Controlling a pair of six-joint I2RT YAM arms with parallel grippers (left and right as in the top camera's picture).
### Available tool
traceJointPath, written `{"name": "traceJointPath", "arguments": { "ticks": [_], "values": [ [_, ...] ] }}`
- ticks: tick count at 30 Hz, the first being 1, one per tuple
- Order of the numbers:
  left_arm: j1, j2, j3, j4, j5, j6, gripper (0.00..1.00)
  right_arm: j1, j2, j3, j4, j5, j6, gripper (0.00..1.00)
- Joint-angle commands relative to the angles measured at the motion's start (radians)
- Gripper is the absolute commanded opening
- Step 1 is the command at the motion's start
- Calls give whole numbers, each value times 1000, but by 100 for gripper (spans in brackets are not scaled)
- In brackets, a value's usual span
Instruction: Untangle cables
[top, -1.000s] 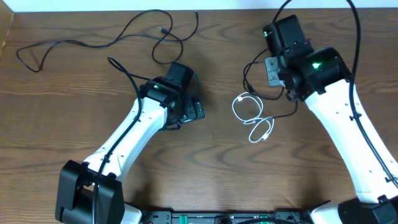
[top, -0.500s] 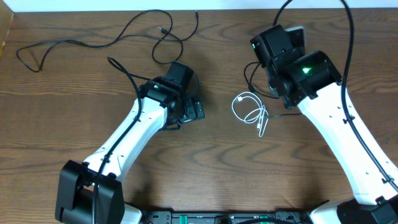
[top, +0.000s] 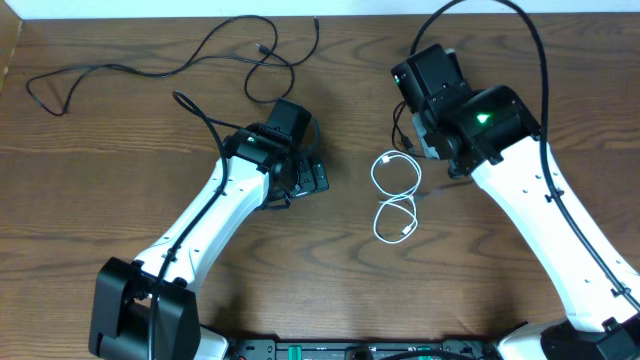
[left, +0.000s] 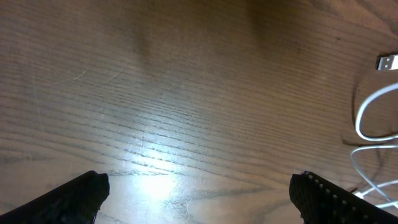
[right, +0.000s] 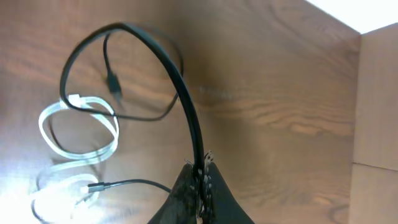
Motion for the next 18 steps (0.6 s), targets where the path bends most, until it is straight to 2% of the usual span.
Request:
{"name": "traceJointPath", "arguments": {
  "ticks": [1,4,5,8,11,14,18],
  "values": [
    [-1,-5,-4,-3,-13,-12,98,-13,-5,134,31,43,61,1],
    [-1,-5,-4,-3,-13,-12,98,-13,-5,281,50,40,52,1],
    [-1,-5,-4,-3,-13,-12,98,-13,-5,382,55,15,50,1],
    [-1,-5,-4,-3,-13,-12,98,-17,-5,491,62,-113,42,1],
    [-1,-5,-4,-3,-13,-12,98,-17,-10,528,63,-353,-64,1],
    [-1,-5,-4,1,0,-26,98,-17,-17,528,62,-492,-80,1],
    [0,-5,-4,-3,202,-46,98,-27,-32,528,65,-645,-81,1]
  ]
}}
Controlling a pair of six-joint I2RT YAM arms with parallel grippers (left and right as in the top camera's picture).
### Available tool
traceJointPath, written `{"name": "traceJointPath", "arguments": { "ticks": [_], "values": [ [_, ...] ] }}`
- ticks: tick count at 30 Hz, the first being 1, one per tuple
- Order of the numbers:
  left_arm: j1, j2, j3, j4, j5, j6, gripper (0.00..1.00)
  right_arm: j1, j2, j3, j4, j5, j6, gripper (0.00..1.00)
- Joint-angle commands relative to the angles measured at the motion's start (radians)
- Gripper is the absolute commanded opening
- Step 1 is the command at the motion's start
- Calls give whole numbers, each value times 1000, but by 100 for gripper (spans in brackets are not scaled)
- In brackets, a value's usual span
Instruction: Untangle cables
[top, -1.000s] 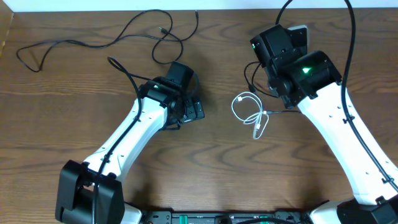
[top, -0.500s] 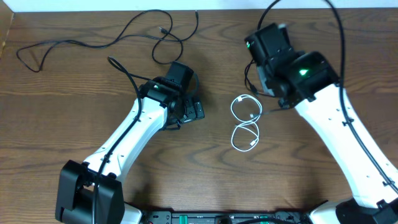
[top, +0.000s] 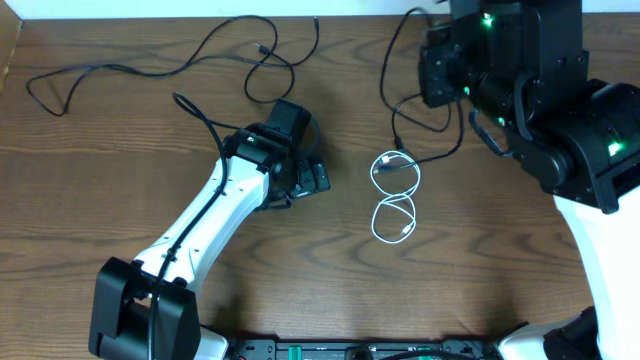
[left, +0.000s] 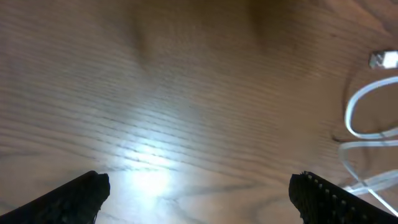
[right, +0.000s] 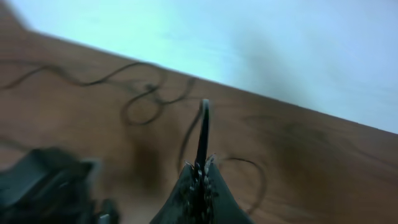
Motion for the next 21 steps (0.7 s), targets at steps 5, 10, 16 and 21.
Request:
{"name": "traceJointPath", "arguments": {
  "ticks": [5,10,16,21],
  "values": [
    [1,-5,-4,108,209,-14,99,-98,-87,10,60,-299,-19,1],
    [5,-5,-4,408,559,62,98,-200,-151,10,66,-400,32,1],
    [74,-5,-4,834,942,-179,99,-258,-157,10,18,-541,54,1],
    [84,-5,-4,864,989,-111,98,-260,-157,10,39,-557,56,1]
  ]
}}
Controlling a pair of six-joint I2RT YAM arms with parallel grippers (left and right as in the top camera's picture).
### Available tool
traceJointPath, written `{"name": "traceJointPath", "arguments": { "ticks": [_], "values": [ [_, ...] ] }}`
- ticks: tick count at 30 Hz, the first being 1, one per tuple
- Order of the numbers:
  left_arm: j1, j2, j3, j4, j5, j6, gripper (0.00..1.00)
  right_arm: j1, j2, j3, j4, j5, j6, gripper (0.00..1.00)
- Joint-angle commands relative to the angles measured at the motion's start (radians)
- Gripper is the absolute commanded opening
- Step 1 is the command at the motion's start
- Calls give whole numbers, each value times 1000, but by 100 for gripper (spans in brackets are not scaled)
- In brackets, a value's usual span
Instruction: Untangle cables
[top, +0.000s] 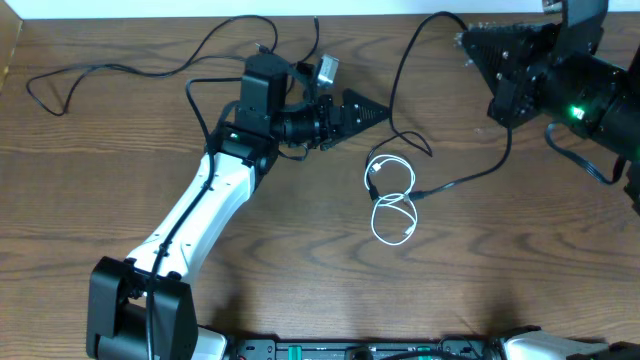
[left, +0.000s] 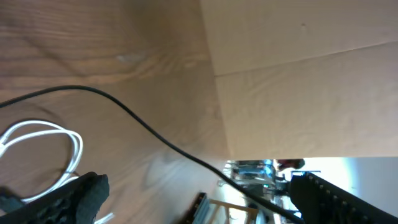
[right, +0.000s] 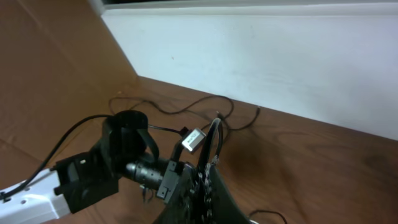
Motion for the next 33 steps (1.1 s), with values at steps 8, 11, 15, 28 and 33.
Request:
{"name": "traceJointPath", "arguments": {
  "ticks": [8,11,15,28,33],
  "values": [
    [1,-4,13,164,435,370,99,-90,0,5,26,91,167,1],
    [2,-4,13,171,378,370,99,-105,0,5,32,27,180,1],
    [1,-4,13,175,237,370,99,-104,9,5,45,-140,180,1],
    [-3,-4,13,377,87,243,98,-104,31,1,50,-247,225,1],
    [-45,-4,13,377,87,239,86,-104,31,1,80,-248,267,1]
  ]
}}
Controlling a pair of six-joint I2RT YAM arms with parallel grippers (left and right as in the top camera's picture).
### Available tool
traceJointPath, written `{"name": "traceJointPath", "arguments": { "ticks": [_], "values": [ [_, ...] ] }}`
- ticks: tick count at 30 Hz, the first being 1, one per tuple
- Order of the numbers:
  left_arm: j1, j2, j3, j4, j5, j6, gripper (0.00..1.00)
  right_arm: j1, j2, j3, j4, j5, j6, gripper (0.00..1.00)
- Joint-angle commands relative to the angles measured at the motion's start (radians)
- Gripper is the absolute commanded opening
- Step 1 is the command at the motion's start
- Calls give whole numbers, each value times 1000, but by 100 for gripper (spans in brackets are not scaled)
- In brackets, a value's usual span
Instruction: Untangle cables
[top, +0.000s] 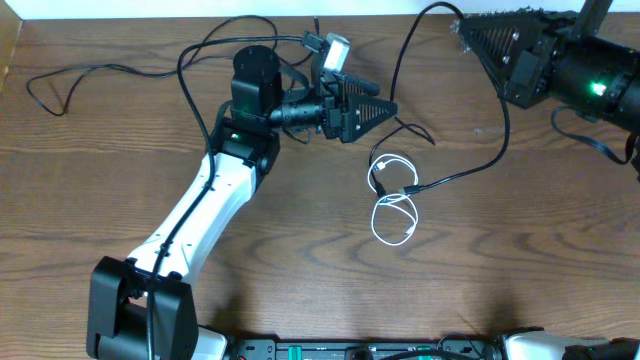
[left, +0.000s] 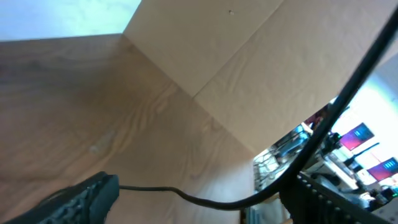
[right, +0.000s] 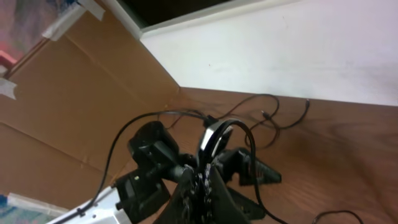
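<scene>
My right gripper is raised at the back right, shut on a thick black cable. The black cable loops up out of the shut right gripper. From there it hangs down to the table and ends by a coiled white cable at the centre. My left gripper is lifted and points right, above and left of the white coil. In the left wrist view the left gripper is open, and the black cable crosses the gap between its fingers.
A long thin black cable snakes across the back left of the wooden table. Brown cardboard walls and a white wall stand around the table. The left arm stretches diagonally over the left half.
My left gripper has shifted slightly right and tilted up, so the black cable now crosses between its open fingers. My right gripper stays high at the back right, still shut on the cable.
At first my left gripper sat open, low on the table, left of the white coil; my right was shut on the black cable beside that coil. Then my right held the cable higher and further back. Later my left was lifted, pointing right, and both remain raised.
</scene>
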Motion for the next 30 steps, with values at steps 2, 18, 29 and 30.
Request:
{"name": "traceJointPath", "arguments": {
  "ticks": [2,18,29,30],
  "values": [
    [-54,-5,14,9,-3,-19,86,-6,2,1,17,-15,43,1],
    [-62,-5,14,8,-13,21,39,-7,2,1,16,-4,43,1],
    [-62,-5,14,8,-13,20,37,-7,2,1,32,22,50,1],
    [-62,-5,14,8,-13,20,36,-7,2,1,33,22,50,1]
  ]
}}
